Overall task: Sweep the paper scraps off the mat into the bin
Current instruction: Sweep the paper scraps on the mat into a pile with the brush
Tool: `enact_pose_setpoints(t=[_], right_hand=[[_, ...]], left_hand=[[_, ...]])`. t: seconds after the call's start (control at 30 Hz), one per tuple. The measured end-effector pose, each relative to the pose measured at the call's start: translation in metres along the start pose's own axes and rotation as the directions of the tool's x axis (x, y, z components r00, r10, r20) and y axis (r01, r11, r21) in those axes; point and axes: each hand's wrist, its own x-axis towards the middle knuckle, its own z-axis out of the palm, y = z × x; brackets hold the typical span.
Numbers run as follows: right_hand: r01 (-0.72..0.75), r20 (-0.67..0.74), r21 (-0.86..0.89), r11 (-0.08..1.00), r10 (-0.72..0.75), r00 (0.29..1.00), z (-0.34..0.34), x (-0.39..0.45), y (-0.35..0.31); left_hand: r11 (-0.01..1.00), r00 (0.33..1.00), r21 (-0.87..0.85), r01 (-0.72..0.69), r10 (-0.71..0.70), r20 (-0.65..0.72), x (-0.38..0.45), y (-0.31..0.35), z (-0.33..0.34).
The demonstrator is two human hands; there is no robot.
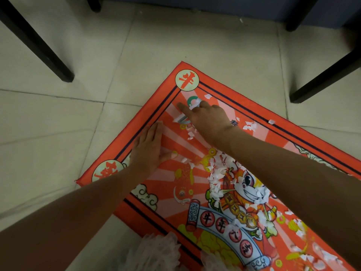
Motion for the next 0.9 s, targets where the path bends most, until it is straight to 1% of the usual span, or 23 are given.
enact_pose_setpoints(t=[0.1, 0.27, 0.57, 0.73, 0.9], right_hand=[[0.010, 0.023, -0.002, 1.000, -0.010, 1.000, -0.001, -0.007, 0.000], [0.032, 0.024, 0.022, 0.999, -0.032, 0.999, -0.002, -0.025, -0.004], [0.021, 0.030, 0.041, 0.999, -0.022, 0.999, 0.003, -0.077, -0.003], [0.036, -0.018, 0.031, 0.999, -0.036, 0.999, 0.009, -0.089, 0.002], [0.015, 0.003, -0.013, 1.000, -0.015, 1.000, 0.006, -0.082, 0.006]], left_hand=[[1.000, 1.000, -0.002, -0.018, 0.018, -0.006, -0.002, 0.004, -0.001], [0.998, 0.997, 0.024, -0.054, 0.055, -0.050, -0.011, 0.018, 0.000], [0.990, 0.993, 0.099, -0.101, 0.107, -0.057, -0.025, 0.030, 0.006], [0.989, 0.993, 0.094, -0.111, 0.114, -0.027, -0.027, 0.037, 0.009], [0.988, 0.992, 0.088, -0.129, 0.130, -0.001, -0.025, 0.032, 0.004]])
